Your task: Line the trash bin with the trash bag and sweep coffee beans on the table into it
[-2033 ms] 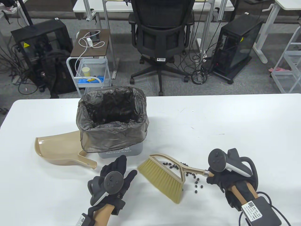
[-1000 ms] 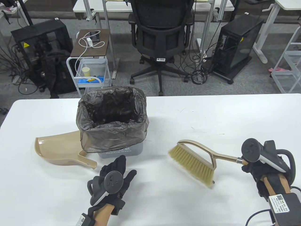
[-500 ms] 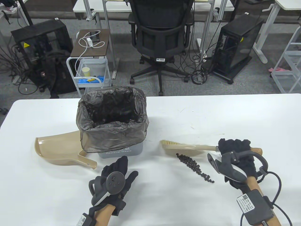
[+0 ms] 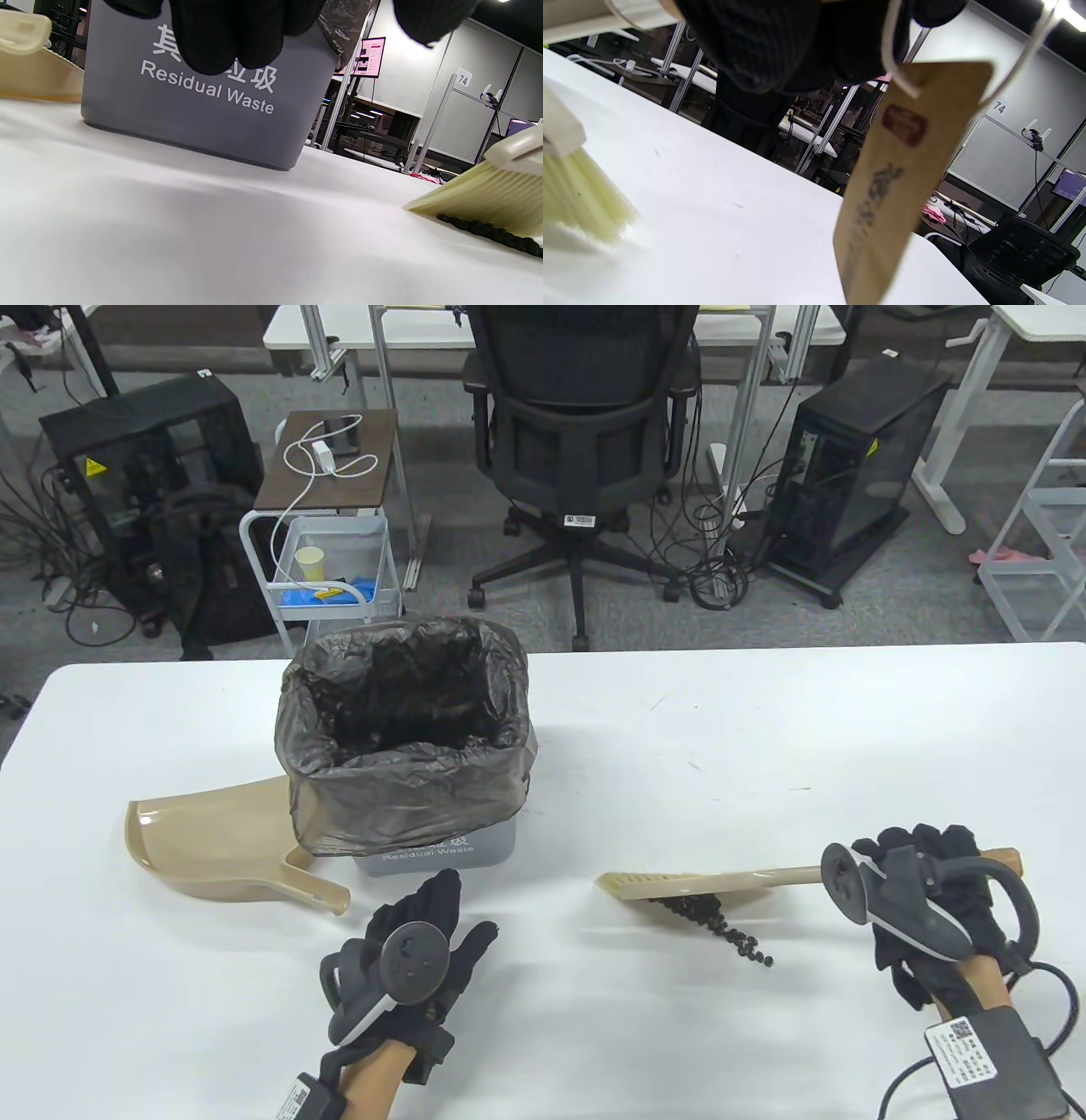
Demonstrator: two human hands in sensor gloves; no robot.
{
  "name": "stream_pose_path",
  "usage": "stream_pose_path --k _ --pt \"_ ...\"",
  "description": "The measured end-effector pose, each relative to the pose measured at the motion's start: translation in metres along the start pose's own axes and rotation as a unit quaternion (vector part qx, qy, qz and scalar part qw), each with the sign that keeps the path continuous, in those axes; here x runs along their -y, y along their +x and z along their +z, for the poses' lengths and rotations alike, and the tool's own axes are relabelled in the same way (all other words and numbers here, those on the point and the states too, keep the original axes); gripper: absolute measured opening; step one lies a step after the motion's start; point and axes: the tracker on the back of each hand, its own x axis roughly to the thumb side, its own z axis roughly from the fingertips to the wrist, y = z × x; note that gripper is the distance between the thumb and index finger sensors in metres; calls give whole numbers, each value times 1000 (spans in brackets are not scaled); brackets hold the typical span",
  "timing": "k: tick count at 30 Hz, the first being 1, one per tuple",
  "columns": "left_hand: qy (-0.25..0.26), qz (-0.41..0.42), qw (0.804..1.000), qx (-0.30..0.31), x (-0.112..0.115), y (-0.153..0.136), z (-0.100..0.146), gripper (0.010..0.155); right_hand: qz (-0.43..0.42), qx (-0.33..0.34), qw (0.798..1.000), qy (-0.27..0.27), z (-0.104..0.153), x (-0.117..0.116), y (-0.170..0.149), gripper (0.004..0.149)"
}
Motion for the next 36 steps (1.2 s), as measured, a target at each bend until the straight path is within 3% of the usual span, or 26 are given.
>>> stream_pose_path --k 4,9,15,18,25,36 --pt "-1 0 1000 1 0 0 0 77 -61 -34 998 8 7 17 -28 48" --pt "-2 1 1000 -1 0 0 0 77 -173 -14 976 133 6 24 -51 48" --pt "-3 -1 1000 0 1 0 0 77 -115 20 970 213 2 7 -30 47" --pt "-4 0 1000 -2 1 -1 0 76 -75 14 977 202 -4 4 -21 46" --pt "-5 4 1000 -4 1 -2 0 76 -71 -6 979 189 -21 1 -19 45" --pt "-5 10 1000 -7 1 -4 -1 76 -68 -16 992 110 -33 3 -30 45"
